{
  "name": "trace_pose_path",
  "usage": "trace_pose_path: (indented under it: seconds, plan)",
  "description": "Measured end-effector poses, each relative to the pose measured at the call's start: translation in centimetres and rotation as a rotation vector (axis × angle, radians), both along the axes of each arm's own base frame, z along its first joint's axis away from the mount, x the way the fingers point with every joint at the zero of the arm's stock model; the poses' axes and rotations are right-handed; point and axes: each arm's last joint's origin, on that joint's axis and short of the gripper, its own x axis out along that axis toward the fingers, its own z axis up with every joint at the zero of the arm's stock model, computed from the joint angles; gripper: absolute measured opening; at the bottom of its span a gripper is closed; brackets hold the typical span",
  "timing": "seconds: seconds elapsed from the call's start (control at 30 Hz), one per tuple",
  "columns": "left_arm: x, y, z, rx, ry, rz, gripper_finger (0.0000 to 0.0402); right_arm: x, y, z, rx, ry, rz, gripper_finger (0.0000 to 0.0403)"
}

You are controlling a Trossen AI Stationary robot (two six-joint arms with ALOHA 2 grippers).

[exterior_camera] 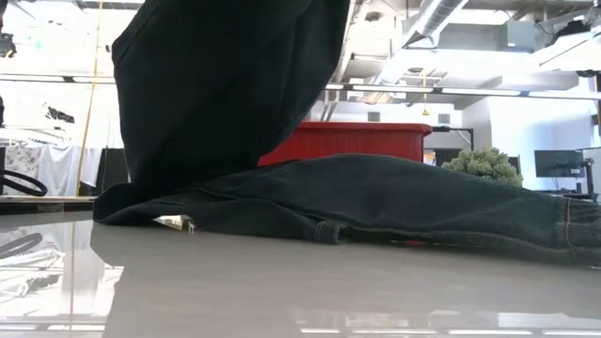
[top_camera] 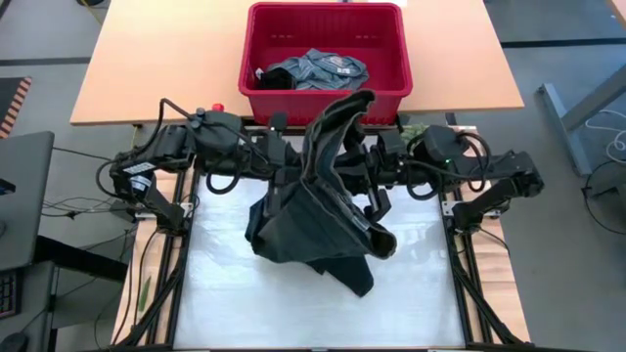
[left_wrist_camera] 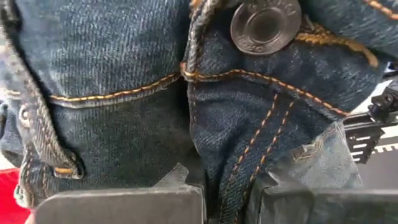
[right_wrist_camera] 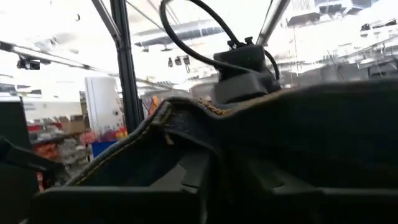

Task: Fold Laundry from Bin
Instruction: Fold the black pants from the red laundry bin

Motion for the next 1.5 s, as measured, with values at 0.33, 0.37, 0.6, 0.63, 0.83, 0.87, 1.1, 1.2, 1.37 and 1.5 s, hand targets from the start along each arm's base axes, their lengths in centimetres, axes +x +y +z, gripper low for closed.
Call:
trace_pose_path:
  seconds: [0.33, 0.37, 0.6, 0.63, 0.83, 0.87, 1.1, 1.2, 1.37, 1.5]
  plan:
    - [-4.2, 0.3, 2.3, 0.014, -0.081, 0.042, 0.0025, -6.0, -3.0, 2.4, -0.087, 0.185, -0.121, 0.0239]
    - [-4.8, 0.4, 2.6, 0.014, -0.094, 0.059, 0.0025, -6.7, -3.1, 2.4, -0.116, 0.212, -0.130, 0.0249]
    - [-8.9, 1.5, 4.5, -0.033, -0.201, 0.295, 0.0025, -10.0, -2.0, 1.9, -0.151, 0.341, -0.057, 0.0267]
    - [-9.3, 1.6, 4.7, -0.044, -0.214, 0.323, 0.0025, -9.9, -1.6, 1.7, -0.157, 0.356, -0.044, 0.0267]
    - [-9.8, 1.9, 4.9, -0.064, -0.228, 0.370, 0.0025, -5.8, 0.0, 0.4, -0.227, 0.361, -0.082, 0.0268]
    - [-9.7, 1.8, 4.8, -0.062, -0.222, 0.369, 0.0025, -5.1, 0.1, 0.3, -0.246, 0.353, -0.114, 0.0268]
    - [-9.0, 1.8, 4.1, -0.059, -0.172, 0.367, 0.0025, -3.2, 0.3, -0.2, -0.336, 0.329, -0.215, 0.0268]
    - [-9.2, 1.7, 3.8, -0.053, -0.129, 0.348, 0.0025, -3.1, -0.2, -0.4, -0.277, 0.373, -0.332, 0.0268]
    - [-9.6, 1.2, 3.4, -0.054, -0.072, 0.146, 0.0025, -3.2, -1.9, -1.2, -0.294, 0.491, -0.565, 0.0268]
    - [-10.0, 0.9, 2.9, -0.047, -0.002, 0.001, 0.0025, -3.1, -3.2, -2.0, -0.242, 0.569, -0.534, 0.0268]
